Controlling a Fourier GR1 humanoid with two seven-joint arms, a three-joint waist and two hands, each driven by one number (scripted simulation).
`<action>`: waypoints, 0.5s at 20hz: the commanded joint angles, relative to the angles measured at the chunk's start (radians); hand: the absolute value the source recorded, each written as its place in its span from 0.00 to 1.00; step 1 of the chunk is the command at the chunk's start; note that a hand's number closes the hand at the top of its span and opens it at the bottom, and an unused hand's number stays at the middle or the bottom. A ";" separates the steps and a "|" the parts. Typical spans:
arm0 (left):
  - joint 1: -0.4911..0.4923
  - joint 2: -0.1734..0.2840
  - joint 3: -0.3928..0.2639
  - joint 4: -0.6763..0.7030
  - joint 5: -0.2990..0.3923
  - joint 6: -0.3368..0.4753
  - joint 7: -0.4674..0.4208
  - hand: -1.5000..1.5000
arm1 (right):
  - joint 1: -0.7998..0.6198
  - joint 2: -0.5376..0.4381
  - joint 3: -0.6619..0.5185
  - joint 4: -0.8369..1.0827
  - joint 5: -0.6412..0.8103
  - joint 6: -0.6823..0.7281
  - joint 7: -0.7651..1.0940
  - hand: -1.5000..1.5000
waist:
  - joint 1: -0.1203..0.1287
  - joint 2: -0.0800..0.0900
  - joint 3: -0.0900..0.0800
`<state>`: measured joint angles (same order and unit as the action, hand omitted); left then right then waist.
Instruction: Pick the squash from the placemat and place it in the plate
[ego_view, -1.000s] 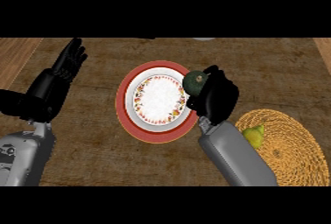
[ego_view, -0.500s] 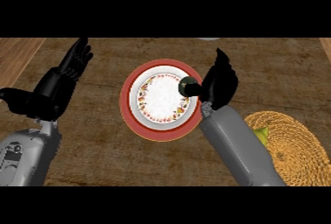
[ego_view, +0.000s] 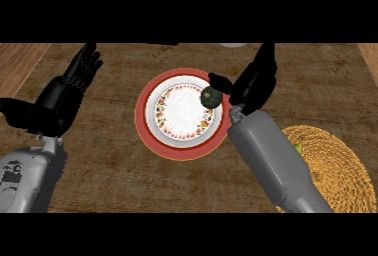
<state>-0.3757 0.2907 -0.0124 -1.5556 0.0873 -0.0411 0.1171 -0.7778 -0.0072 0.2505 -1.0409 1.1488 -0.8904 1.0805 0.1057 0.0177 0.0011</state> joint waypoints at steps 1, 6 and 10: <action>0.031 0.010 0.006 -0.024 0.008 -0.009 0.011 0.50 | -0.030 0.007 -0.002 0.022 0.020 -0.221 0.203 0.00 | -0.009 -0.013 -0.001; 0.060 0.020 0.026 0.013 -0.013 0.003 -0.017 0.50 | 0.070 0.007 0.046 -0.045 0.067 -0.328 0.235 0.00 | -0.062 -0.023 -0.002; 0.063 0.031 0.053 -0.017 0.003 0.013 0.019 0.50 | 0.243 0.007 0.134 -0.137 0.086 -0.416 0.227 0.00 | -0.082 -0.031 -0.001</action>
<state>-0.3252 0.3094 0.0217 -1.5593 0.0834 -0.0301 0.1203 -0.6273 -0.0037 0.3186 -1.1123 1.2001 -1.1416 1.1272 0.0435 -0.0063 -0.0005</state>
